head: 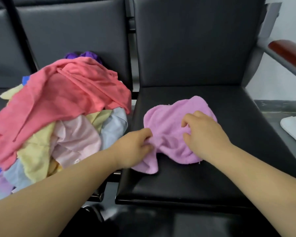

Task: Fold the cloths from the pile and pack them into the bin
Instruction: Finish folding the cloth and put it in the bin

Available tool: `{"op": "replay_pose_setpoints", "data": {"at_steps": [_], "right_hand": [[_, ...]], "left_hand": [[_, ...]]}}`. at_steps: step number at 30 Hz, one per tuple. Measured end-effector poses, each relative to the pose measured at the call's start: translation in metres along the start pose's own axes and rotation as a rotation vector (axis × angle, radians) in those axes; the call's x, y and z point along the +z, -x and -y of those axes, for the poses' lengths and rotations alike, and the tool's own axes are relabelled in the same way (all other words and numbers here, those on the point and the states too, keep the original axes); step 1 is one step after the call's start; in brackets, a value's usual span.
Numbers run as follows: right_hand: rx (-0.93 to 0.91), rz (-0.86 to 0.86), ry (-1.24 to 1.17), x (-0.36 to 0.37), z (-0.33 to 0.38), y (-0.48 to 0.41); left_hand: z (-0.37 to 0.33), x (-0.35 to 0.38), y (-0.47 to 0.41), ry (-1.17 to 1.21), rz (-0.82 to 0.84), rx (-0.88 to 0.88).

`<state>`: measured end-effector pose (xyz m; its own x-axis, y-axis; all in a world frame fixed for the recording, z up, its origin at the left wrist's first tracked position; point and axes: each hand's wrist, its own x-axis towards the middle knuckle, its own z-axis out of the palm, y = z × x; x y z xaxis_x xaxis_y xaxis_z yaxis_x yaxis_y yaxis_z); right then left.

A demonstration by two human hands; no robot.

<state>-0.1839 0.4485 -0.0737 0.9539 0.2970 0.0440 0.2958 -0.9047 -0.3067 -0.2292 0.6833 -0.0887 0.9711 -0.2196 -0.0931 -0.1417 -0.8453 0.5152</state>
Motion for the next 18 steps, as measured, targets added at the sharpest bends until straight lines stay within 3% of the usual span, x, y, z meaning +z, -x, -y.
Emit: {"op": "replay_pose_setpoints", "data": {"at_steps": [3, 5, 9, 11, 15, 18], "right_hand": [[0.018, 0.201, -0.424, -0.009, 0.015, 0.011], [-0.060, 0.333, -0.403, -0.003, 0.020, 0.018], [-0.026, 0.227, -0.291, 0.010, 0.015, 0.016], [0.043, 0.212, -0.330, 0.007, 0.009, 0.010], [0.002, 0.249, -0.409, -0.001, 0.004, 0.006], [-0.049, 0.147, -0.565, -0.001, 0.007, 0.004]], "left_hand": [[-0.008, -0.004, -0.014, 0.322, -0.086, -0.151], [-0.012, -0.007, -0.017, 0.607, -0.082, -0.195], [-0.018, -0.010, -0.023, 0.820, -0.039, -0.098], [-0.024, -0.013, -0.026, 0.903, -0.026, -0.072], [-0.032, -0.018, -0.030, 1.215, 0.056, -0.121], [-0.039, -0.023, -0.028, 1.285, 0.165, -0.055]]}}
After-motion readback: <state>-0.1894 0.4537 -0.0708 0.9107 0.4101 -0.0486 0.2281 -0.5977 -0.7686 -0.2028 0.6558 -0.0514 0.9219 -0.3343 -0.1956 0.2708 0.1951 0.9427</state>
